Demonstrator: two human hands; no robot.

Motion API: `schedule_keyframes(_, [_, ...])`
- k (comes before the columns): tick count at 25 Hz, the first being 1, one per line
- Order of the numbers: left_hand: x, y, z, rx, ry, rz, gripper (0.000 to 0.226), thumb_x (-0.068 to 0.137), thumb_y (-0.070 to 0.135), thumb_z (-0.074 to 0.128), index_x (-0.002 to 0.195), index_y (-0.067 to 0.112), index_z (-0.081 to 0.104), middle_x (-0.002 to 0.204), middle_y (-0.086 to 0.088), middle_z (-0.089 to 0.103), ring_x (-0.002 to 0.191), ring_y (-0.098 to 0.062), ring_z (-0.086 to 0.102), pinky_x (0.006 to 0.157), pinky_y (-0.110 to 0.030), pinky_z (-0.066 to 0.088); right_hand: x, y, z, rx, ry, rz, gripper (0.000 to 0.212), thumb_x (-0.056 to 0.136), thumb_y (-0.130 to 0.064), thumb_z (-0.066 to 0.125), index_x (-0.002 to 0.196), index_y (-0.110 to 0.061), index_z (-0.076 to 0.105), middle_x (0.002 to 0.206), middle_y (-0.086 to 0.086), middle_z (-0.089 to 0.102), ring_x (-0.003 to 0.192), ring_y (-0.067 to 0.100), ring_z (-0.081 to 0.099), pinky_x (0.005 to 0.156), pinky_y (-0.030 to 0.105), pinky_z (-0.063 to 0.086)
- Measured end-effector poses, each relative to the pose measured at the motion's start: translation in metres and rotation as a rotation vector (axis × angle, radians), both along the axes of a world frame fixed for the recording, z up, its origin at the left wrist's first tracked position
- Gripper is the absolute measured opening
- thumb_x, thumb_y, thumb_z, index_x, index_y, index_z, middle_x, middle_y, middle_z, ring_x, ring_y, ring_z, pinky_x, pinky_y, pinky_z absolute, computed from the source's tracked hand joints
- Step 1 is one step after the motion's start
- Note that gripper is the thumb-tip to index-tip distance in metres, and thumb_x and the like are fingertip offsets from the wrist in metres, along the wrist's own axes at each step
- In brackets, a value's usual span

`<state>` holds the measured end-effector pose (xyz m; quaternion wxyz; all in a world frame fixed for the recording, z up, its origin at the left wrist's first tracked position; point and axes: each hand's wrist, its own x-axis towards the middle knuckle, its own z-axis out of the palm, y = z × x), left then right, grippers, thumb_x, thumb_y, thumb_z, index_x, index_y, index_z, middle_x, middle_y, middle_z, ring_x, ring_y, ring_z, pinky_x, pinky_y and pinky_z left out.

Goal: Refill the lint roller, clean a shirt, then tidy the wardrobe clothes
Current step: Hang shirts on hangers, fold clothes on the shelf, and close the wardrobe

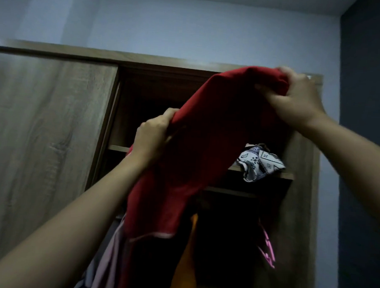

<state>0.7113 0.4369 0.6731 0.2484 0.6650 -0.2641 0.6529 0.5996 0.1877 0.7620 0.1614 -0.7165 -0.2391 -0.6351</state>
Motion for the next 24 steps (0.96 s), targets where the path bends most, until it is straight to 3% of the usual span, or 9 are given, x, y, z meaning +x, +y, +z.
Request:
schedule_keyframes(4, [-0.034, -0.014, -0.009, 0.089, 0.105, -0.14, 0.034, 0.084, 0.042, 0.057, 0.094, 0.009, 0.063, 0.077, -0.01, 0.066, 0.073, -0.031, 0.063, 0.06, -0.033, 0.042, -0.032, -0.022, -0.018, 0.034, 0.088, -0.073, 0.026, 0.085, -0.032, 0.064, 0.103, -0.012, 0.062, 0.094, 0.006, 0.065, 0.088, 0.022, 0.06, 0.078, 0.036, 0.046])
schedule_keyframes(6, [-0.047, -0.021, -0.025, 0.141, 0.278, -0.201, 0.016, 0.085, 0.022, 0.065, 0.087, 0.006, 0.065, 0.073, -0.006, 0.062, 0.074, -0.028, 0.062, 0.058, -0.026, 0.034, -0.041, -0.033, -0.046, 0.015, 0.186, -0.101, 0.025, 0.087, -0.031, 0.063, 0.107, -0.016, 0.062, 0.094, 0.001, 0.062, 0.09, 0.017, 0.057, 0.077, 0.031, 0.044])
schedule_keyframes(8, [-0.06, -0.029, -0.046, 0.178, 0.417, -0.215, 0.01, 0.083, 0.015, 0.067, 0.086, 0.006, 0.068, 0.074, -0.003, 0.061, 0.074, -0.02, 0.06, 0.055, -0.019, 0.032, -0.042, -0.048, -0.079, 0.011, 0.292, -0.147, 0.026, 0.088, -0.034, 0.061, 0.111, -0.022, 0.06, 0.098, -0.001, 0.062, 0.094, 0.019, 0.059, 0.082, 0.038, 0.049])
schedule_keyframes(10, [-0.072, -0.04, -0.069, 0.254, 0.496, -0.188, 0.012, 0.082, 0.016, 0.068, 0.087, 0.006, 0.068, 0.076, -0.003, 0.062, 0.076, -0.016, 0.058, 0.057, -0.023, 0.031, -0.041, -0.062, -0.11, 0.045, 0.398, -0.197, 0.026, 0.087, -0.038, 0.06, 0.11, -0.028, 0.059, 0.103, 0.002, 0.065, 0.098, 0.025, 0.06, 0.085, 0.047, 0.051])
schedule_keyframes(13, [-0.082, -0.057, -0.103, 0.34, 0.629, -0.109, 0.009, 0.077, 0.01, 0.068, 0.082, 0.004, 0.063, 0.081, -0.011, 0.064, 0.081, -0.026, 0.06, 0.057, -0.025, 0.024, -0.037, -0.072, -0.152, 0.072, 0.522, -0.24, 0.025, 0.085, -0.04, 0.06, 0.108, -0.031, 0.06, 0.106, 0.004, 0.066, 0.101, 0.03, 0.06, 0.085, 0.046, 0.049])
schedule_keyframes(18, [-0.093, -0.084, -0.119, -0.052, 0.909, -0.228, 0.016, 0.075, 0.019, 0.069, 0.066, 0.018, 0.055, 0.07, -0.002, 0.06, 0.073, -0.02, 0.059, 0.053, -0.024, 0.039, -0.039, -0.077, -0.224, -0.079, 0.759, -0.57, 0.04, 0.087, -0.046, 0.055, 0.125, -0.034, 0.049, 0.123, 0.003, 0.055, 0.118, 0.03, 0.048, 0.096, 0.05, 0.035])
schedule_keyframes(20, [-0.094, -0.1, -0.109, -0.201, 0.954, -0.299, 0.02, 0.074, 0.018, 0.065, 0.061, 0.019, 0.05, 0.071, -0.004, 0.06, 0.08, -0.027, 0.063, 0.06, -0.024, 0.044, -0.047, -0.063, -0.248, -0.086, 0.68, -0.393, 0.04, 0.088, -0.043, 0.056, 0.124, -0.027, 0.052, 0.117, 0.004, 0.056, 0.113, 0.025, 0.052, 0.095, 0.045, 0.042])
schedule_keyframes(22, [-0.099, -0.116, -0.101, -0.263, 0.943, -0.296, 0.02, 0.075, 0.019, 0.063, 0.061, 0.019, 0.048, 0.081, -0.01, 0.066, 0.088, -0.028, 0.065, 0.07, -0.028, 0.049, -0.065, -0.041, -0.272, -0.029, 0.64, -0.053, 0.037, 0.087, -0.047, 0.051, 0.112, -0.02, 0.058, 0.101, 0.0, 0.06, 0.093, 0.01, 0.058, 0.083, 0.028, 0.046])
schedule_keyframes(24, [-0.101, -0.129, -0.097, -0.333, 0.935, -0.306, 0.015, 0.077, 0.019, 0.061, 0.066, 0.015, 0.051, 0.085, -0.01, 0.065, 0.089, -0.028, 0.064, 0.074, -0.03, 0.05, -0.085, -0.022, -0.3, 0.047, 0.818, 0.188, 0.05, 0.079, -0.061, 0.047, 0.113, -0.024, 0.053, 0.096, -0.008, 0.06, 0.08, -0.002, 0.055, 0.074, 0.011, 0.042])
